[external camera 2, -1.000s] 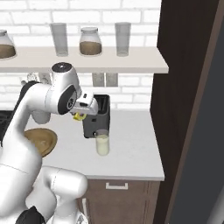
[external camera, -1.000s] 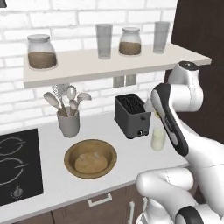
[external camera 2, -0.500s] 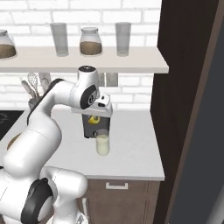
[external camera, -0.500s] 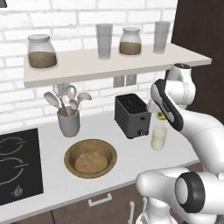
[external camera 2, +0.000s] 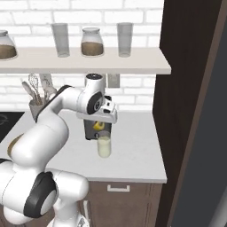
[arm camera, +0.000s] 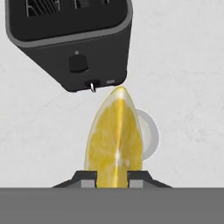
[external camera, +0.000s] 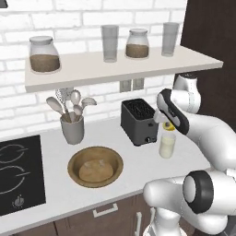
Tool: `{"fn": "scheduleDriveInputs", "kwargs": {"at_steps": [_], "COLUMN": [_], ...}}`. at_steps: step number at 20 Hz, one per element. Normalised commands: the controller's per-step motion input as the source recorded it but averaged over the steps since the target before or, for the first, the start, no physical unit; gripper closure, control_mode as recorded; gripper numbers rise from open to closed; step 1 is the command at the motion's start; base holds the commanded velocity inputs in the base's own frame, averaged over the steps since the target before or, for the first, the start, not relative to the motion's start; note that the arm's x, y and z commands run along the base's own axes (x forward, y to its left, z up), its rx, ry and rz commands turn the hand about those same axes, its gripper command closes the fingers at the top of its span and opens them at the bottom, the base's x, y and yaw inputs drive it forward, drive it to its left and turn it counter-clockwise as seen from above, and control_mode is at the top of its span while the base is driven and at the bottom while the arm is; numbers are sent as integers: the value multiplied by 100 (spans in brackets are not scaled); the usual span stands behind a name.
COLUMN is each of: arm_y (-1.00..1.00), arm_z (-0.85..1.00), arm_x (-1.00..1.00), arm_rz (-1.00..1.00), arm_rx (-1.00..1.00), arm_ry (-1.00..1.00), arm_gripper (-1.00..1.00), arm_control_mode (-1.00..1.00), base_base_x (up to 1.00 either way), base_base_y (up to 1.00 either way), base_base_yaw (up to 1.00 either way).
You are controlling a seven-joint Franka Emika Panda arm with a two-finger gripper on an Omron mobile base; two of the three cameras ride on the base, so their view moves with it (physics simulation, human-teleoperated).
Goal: Grab a lemon wedge from the fridge and one ice cube from the ice bowl, and put them in the glass of lemonade.
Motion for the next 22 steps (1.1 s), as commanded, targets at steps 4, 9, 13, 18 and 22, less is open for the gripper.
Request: {"fn": "scheduleDriveInputs", "kwargs": {"at_steps": [4, 9, 13, 18, 22], "arm_y": [-10, 0, 0, 0, 0], "arm_z": [-23, -12, -10, -6, -7], "arm_x": [5, 8, 12, 12, 7], "arm_rz": [0, 0, 0, 0, 0], "arm_rx": [0, -1, -1, -1, 0], "arm_ry": [0, 0, 0, 0, 0], "arm_gripper": [100, 100, 100, 100, 100], "arm_control_mode": [-100, -100, -100, -100, -100], "base_base_x": [0, 0, 0, 0, 0], "base_base_y": [0, 0, 0, 0, 0], "base_base_yaw": [0, 0, 0, 0, 0]}}
